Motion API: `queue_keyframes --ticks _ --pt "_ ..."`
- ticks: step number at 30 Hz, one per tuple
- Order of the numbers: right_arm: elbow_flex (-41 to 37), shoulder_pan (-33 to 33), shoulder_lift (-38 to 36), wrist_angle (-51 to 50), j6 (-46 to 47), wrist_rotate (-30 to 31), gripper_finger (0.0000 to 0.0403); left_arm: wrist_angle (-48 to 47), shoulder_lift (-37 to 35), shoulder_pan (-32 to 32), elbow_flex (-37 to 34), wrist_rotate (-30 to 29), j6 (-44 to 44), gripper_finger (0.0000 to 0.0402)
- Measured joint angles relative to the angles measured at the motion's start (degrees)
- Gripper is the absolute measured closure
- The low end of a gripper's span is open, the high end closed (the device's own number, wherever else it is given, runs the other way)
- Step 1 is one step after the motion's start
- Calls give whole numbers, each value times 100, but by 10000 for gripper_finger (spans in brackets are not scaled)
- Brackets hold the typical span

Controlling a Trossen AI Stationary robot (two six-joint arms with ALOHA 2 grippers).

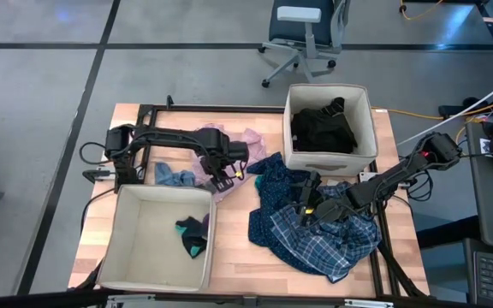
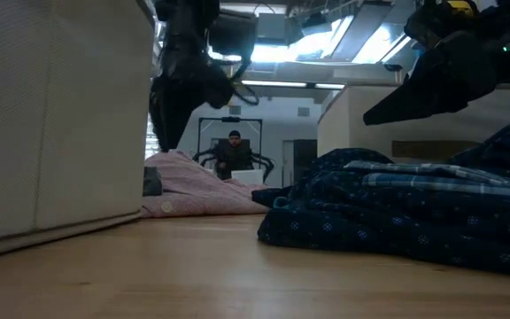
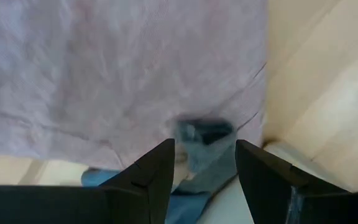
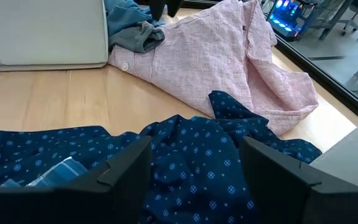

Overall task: Sort clothes
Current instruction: Put the gray sock into the bottom white laundry organizer

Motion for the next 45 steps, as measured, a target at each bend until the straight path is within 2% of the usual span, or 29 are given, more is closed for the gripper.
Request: queue_keyframes --ticks 12,19,25,29,37,45 --pt "0 0 0 9 20 -4 159 490 4 1 -870 21 -129 243" --pt "0 0 0 9 22 -4 159 1070 4 -2 -1091 671 96 243" --pt "0 0 0 5 22 -6 159 1132 -3 -2 -1267 604 225 245" --pt "0 0 0 5 22 -5 159 1134 -3 -33 -1301 588 351 276" --pt "0 0 0 5 22 -6 159 1237 -3 -193 -1274 606 754 386" --pt "0 0 0 5 22 -4 159 930 -266 -506 -609 508 902 390"
